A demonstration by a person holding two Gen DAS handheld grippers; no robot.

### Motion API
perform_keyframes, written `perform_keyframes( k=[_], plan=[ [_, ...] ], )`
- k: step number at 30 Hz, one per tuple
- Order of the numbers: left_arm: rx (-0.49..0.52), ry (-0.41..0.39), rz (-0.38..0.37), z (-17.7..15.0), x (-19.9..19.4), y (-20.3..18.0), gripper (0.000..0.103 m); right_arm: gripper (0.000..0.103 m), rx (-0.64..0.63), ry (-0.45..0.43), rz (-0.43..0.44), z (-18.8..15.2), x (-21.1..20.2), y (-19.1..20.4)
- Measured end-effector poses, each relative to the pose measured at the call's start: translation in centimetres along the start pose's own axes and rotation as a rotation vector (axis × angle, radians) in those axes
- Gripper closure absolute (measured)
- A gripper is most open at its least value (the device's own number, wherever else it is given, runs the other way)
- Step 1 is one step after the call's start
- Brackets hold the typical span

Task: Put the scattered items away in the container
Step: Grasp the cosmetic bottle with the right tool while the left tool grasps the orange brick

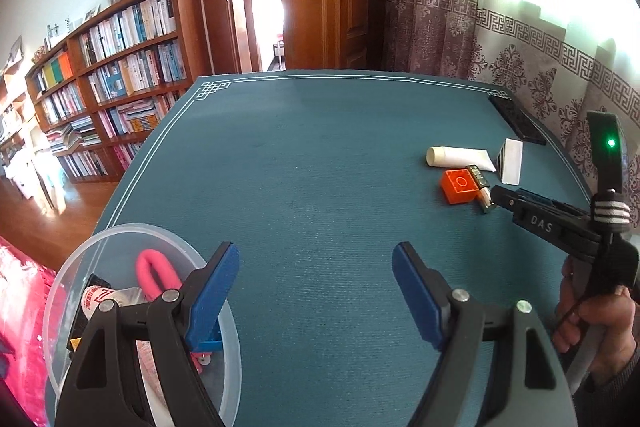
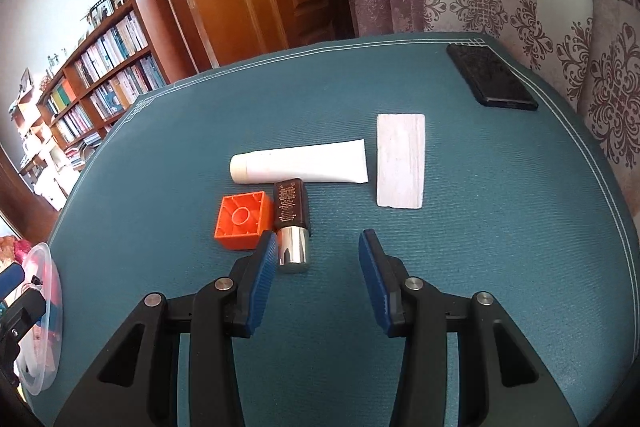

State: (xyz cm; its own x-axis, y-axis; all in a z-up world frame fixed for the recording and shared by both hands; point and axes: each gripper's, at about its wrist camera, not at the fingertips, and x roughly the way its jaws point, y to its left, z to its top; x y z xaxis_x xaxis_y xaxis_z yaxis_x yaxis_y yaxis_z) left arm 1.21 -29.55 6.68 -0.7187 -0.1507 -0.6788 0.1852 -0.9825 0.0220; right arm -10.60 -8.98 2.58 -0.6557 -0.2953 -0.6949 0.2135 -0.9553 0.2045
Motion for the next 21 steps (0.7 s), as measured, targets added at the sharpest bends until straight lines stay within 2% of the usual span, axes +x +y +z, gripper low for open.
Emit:
perform_keyframes(
  k=[9,12,14,18,21],
  plan=[
    [-0.007,0.024,-0.009,0.1,1.2,-0.2,0.02,0.058,-0.05,0.007,0.009,0.9,1.5,1.8],
    [-0.005,0.03,-0.011,0.2,1.6,-0.5,0.021,0.065,-0.06,0.024,0.0,1.0,2.3,1.9],
    [-0.003,0.031,-0.014,0.3,1.8,-0.6,0.02,0.075,-0.057,0.037,-0.018,0.9,2.8,1.7],
    [-0.002,0.034,-0.026,0.6,2.3,-1.1,0.02,0.08,-0.05,0.032,-0.011,0.9,2.6,1.2],
    [0.007,0.033,-0.038,1.2,2.8,-1.7,0.02,0.08,-0.029,0.044,-0.008,0.8,2.2,0.5]
  ],
)
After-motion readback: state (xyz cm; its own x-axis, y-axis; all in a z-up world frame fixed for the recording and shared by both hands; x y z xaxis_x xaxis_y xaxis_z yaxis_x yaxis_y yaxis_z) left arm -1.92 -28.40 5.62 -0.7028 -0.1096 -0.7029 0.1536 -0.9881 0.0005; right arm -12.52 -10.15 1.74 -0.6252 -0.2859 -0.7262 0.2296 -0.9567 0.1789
